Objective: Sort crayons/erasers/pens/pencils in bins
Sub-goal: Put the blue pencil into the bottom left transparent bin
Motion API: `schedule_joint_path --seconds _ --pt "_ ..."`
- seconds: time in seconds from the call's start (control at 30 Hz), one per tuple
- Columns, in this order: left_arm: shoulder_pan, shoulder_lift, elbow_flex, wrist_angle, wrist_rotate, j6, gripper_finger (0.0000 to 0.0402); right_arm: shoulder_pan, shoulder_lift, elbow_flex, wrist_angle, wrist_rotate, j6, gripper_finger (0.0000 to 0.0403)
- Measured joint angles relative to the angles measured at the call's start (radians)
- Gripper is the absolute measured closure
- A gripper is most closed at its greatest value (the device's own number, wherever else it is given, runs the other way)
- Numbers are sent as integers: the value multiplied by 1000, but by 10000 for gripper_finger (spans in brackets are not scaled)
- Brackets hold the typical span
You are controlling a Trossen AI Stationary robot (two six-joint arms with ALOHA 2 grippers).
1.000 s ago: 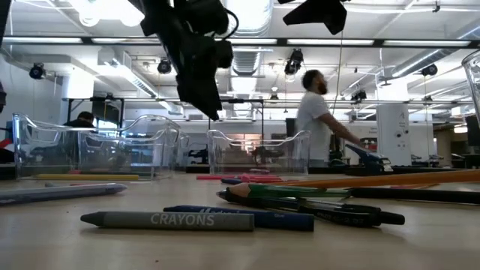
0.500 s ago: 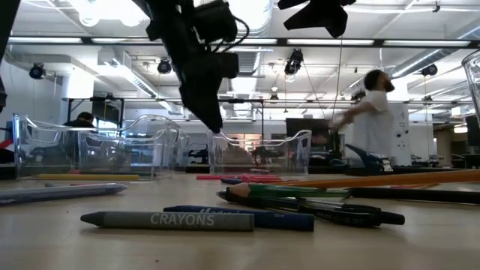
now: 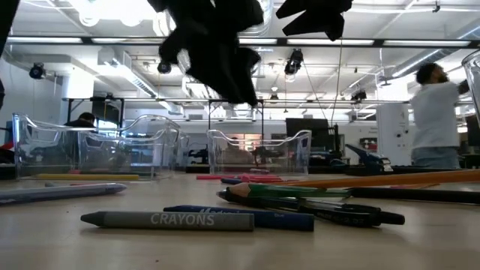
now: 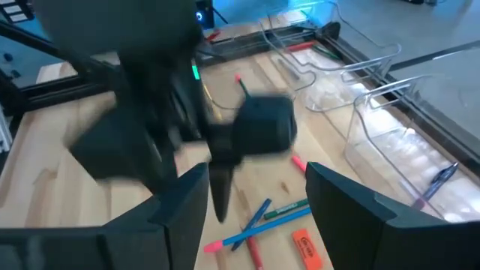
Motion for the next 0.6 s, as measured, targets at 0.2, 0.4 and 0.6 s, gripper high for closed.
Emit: schedule_joint_path --seconds 0.2,0.4,0.6 --pt "-5 92 53 -4 0 98 201 -3 -24 0 -2 1 -4 191" --pt "-4 145 59 -7 0 194 201 -3 -76 0 -27 -3 24 191" --pt "2 173 51 -3 27 314 201 -3 -136 -1 -59 2 47 191"
